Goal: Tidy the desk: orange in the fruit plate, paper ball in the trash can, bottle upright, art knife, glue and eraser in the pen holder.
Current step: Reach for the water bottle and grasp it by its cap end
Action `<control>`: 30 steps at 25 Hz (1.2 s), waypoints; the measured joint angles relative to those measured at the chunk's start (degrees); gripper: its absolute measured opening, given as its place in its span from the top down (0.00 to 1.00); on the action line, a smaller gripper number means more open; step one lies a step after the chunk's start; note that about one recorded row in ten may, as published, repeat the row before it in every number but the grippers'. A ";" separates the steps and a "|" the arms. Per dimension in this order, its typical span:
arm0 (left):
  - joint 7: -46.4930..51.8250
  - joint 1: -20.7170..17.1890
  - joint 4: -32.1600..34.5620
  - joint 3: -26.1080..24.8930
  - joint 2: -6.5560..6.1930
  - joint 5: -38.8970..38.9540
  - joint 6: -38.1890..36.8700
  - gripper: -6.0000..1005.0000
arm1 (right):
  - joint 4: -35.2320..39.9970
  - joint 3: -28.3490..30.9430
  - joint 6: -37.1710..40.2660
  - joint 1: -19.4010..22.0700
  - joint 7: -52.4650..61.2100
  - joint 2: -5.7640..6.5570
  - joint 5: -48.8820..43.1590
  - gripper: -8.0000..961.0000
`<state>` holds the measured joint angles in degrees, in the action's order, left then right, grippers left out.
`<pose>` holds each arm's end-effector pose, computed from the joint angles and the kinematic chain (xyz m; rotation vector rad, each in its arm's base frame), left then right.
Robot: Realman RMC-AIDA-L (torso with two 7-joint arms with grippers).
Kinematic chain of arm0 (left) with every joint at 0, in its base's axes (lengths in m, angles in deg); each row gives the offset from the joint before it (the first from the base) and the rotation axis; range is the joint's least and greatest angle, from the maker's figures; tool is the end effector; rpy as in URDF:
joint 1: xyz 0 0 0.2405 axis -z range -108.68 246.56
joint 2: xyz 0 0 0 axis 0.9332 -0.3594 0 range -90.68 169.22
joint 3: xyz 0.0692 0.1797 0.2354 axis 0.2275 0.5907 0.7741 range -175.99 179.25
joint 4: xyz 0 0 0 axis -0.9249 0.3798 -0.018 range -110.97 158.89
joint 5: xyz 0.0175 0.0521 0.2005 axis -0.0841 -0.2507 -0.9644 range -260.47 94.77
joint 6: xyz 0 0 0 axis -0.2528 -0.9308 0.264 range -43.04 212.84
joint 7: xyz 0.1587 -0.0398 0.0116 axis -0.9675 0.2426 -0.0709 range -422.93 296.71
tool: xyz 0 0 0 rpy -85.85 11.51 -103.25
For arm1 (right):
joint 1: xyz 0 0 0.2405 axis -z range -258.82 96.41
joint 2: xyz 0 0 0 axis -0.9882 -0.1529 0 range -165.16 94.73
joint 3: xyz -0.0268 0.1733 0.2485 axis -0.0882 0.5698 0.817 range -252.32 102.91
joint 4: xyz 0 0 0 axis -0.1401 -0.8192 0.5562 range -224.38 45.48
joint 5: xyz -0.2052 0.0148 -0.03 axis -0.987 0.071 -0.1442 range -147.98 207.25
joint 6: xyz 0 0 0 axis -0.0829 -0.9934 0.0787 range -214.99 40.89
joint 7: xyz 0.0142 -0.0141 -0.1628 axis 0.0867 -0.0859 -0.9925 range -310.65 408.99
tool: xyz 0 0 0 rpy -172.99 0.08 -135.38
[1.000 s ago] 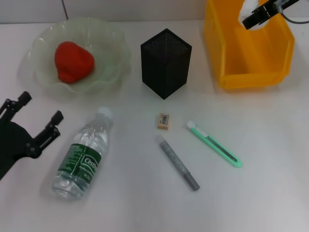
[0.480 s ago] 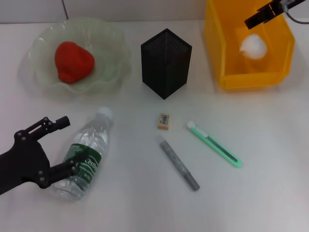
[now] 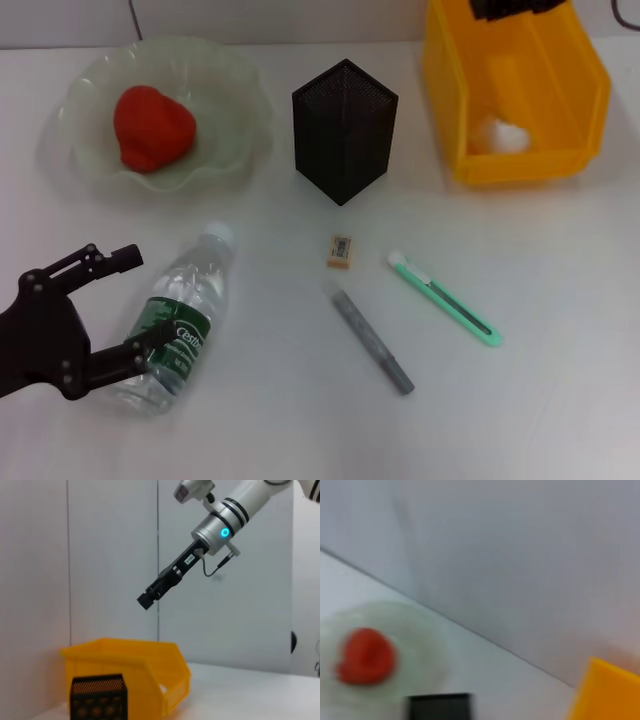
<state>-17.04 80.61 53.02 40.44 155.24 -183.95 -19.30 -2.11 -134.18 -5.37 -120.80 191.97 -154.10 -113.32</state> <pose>-0.3547 0.2324 -0.0129 -2.5260 -0.2610 -0.9332 0.1556 0.4452 0.0523 -2.3663 0.7349 0.0991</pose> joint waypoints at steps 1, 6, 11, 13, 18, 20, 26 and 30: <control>0.29 -0.32 0.64 -0.41 0.04 0.06 -1.62 0.19 | 1.84 -0.28 0.22 2.40 -2.76 -0.09 4.22 0.21; 4.61 -0.81 3.06 -1.00 0.10 0.21 -2.66 0.19 | 2.75 -4.82 0.18 17.86 -21.84 -0.45 25.64 0.21; 19.13 -2.46 16.01 -0.56 2.28 -0.58 -3.50 0.19 | -8.55 -9.06 -0.76 29.10 -42.73 -0.61 39.47 0.21; 26.44 -3.18 21.59 -0.39 3.09 -0.39 -2.94 0.19 | -17.23 -9.25 -0.91 31.03 -52.12 -0.62 43.65 0.21; 43.35 -5.51 33.10 4.65 3.32 1.57 2.20 0.19 | -24.11 -8.92 -0.61 31.48 -58.56 -0.44 44.56 0.21; 45.95 -7.67 38.15 10.28 3.29 3.05 6.76 0.20 | -25.88 -8.57 -0.12 31.67 -61.67 -0.44 44.63 0.21; 70.92 -13.16 60.12 28.82 2.96 -6.85 24.88 0.20 | -26.05 -6.85 2.41 31.52 -62.65 -0.35 44.83 0.21; 85.01 -13.57 68.86 36.32 2.96 -15.75 29.31 0.20 | -26.06 -6.70 2.52 31.77 -62.65 -0.43 44.86 0.21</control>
<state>67.97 67.04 121.88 76.76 158.20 -199.70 10.01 -28.17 -140.88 -2.85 -89.03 129.32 -154.53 -68.45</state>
